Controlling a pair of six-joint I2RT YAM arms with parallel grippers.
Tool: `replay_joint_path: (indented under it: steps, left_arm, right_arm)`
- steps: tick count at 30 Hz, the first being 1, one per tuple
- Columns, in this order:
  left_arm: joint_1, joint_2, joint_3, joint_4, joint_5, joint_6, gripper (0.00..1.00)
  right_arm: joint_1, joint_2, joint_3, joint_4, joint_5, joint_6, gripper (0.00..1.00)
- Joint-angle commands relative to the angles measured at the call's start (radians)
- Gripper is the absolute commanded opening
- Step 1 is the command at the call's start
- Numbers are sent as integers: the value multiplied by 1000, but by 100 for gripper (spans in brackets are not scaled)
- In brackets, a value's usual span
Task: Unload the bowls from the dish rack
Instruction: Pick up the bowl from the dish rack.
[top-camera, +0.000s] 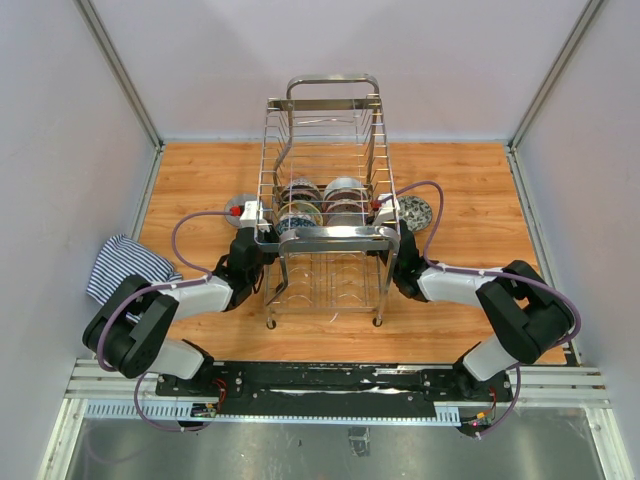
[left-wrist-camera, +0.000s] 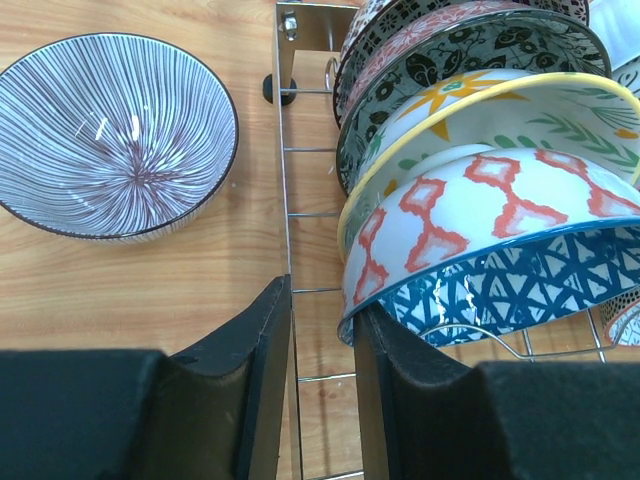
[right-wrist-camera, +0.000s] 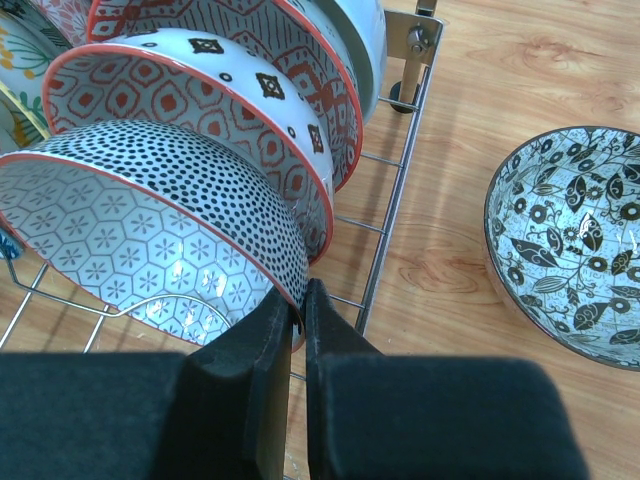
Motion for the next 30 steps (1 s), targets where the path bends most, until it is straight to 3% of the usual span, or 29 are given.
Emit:
replay_joint_path:
  steps: [1,30]
  left_arm:
    - [-15,-35,13,138,-22,-9,0]
    - [-20,9,43,172,-1,-2,1]
  right_arm:
    - [14,-18,14,108,22,33,1]
    - [15,23,41,168,25,54,1]
